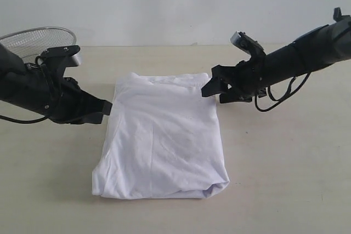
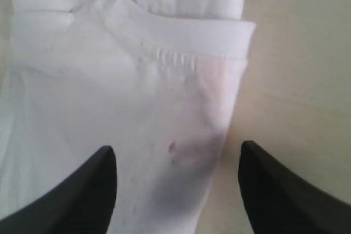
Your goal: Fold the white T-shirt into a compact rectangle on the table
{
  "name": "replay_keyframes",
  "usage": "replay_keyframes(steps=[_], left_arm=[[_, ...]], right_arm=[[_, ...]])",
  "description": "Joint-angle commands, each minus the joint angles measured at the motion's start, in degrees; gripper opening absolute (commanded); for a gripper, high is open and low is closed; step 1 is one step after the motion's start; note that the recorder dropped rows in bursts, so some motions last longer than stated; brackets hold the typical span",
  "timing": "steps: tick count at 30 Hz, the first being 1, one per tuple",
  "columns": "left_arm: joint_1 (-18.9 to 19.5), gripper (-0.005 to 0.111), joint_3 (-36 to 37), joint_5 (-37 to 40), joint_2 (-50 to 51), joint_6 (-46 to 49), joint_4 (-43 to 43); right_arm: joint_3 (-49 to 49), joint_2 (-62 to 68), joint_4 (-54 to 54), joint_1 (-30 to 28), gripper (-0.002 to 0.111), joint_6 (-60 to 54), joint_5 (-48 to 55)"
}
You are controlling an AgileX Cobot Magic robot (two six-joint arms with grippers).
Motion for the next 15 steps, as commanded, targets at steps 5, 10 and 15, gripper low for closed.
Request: replay_keyframes(steps=[5,10,15], left_arm=[[0.1,0.005,0.2,0.8,-0.6,1.1,-0.8],[0.1,0.005,0.2,0.7,-0.6,1.2,-0.9],[0.1,0.005,0.2,0.5,-0.6,1.3,-0.9]], right_arm=[[-2.5,6.2,0.6,1.3,0.058,4.2,1.6],[-2.9,7.9,-0.8,3.7,0.000,0.5,-0.4],[-7.7,7.4,-3.2,3.5,0.000,1.4,0.8]])
